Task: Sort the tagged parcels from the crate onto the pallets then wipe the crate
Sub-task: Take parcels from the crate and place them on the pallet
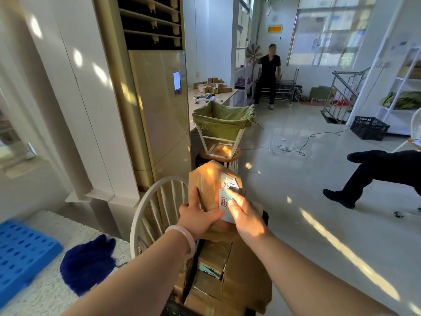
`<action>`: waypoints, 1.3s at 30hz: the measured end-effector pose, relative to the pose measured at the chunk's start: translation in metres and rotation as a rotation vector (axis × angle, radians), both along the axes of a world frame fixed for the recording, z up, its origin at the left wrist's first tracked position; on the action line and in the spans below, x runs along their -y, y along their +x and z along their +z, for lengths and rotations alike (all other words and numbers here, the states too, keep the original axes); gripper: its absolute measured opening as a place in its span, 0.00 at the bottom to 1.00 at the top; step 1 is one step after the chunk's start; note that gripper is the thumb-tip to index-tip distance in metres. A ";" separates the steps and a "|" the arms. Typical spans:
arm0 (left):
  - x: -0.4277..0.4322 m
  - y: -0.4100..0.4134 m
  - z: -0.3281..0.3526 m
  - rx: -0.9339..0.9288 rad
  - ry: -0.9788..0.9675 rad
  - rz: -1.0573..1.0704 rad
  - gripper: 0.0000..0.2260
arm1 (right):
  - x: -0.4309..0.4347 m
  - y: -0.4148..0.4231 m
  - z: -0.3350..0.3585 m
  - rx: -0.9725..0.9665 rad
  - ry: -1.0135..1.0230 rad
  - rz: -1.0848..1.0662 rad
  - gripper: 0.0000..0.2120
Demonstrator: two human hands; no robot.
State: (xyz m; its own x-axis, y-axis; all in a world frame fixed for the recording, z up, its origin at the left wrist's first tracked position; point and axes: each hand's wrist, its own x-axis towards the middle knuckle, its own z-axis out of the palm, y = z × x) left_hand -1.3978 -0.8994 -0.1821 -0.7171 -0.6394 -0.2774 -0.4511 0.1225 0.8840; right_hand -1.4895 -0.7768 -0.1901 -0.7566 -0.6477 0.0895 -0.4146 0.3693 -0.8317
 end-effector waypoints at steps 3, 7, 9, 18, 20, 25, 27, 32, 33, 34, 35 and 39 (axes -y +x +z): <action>0.006 0.007 -0.001 -0.123 0.160 0.006 0.53 | -0.005 -0.011 0.004 -0.076 0.113 -0.069 0.25; 0.007 0.014 -0.002 -0.228 0.345 -0.036 0.41 | -0.009 -0.015 -0.002 0.084 0.053 -0.021 0.32; 0.006 0.017 -0.003 -0.219 0.319 -0.018 0.38 | -0.008 -0.012 -0.001 0.118 0.028 -0.001 0.33; 0.009 0.048 -0.011 -0.238 -0.054 -0.128 0.37 | 0.004 0.005 -0.005 0.166 -0.052 0.162 0.28; 0.012 0.064 -0.009 -0.215 -0.111 -0.111 0.38 | 0.011 0.012 -0.004 0.205 -0.069 0.232 0.31; 0.017 0.109 -0.007 -0.216 -0.159 0.053 0.37 | 0.037 0.047 0.010 0.066 0.118 0.377 0.29; 0.022 0.131 -0.009 -0.206 -0.183 0.117 0.38 | 0.051 0.066 0.012 0.050 0.139 0.440 0.27; 0.033 0.191 -0.009 -0.191 -0.218 0.274 0.44 | 0.086 0.118 0.010 0.005 0.165 0.554 0.26; 0.034 0.205 -0.010 -0.186 -0.221 0.306 0.44 | 0.094 0.129 0.008 -0.010 0.156 0.577 0.26; 0.037 0.218 -0.012 -0.189 -0.233 0.333 0.43 | 0.100 0.142 0.006 -0.025 0.145 0.602 0.27; 0.040 0.233 -0.013 -0.192 -0.249 0.356 0.43 | 0.108 0.154 0.004 -0.033 0.130 0.627 0.27; 0.056 0.298 -0.010 -0.194 -0.312 0.439 0.41 | 0.140 0.212 0.003 -0.023 0.079 0.739 0.28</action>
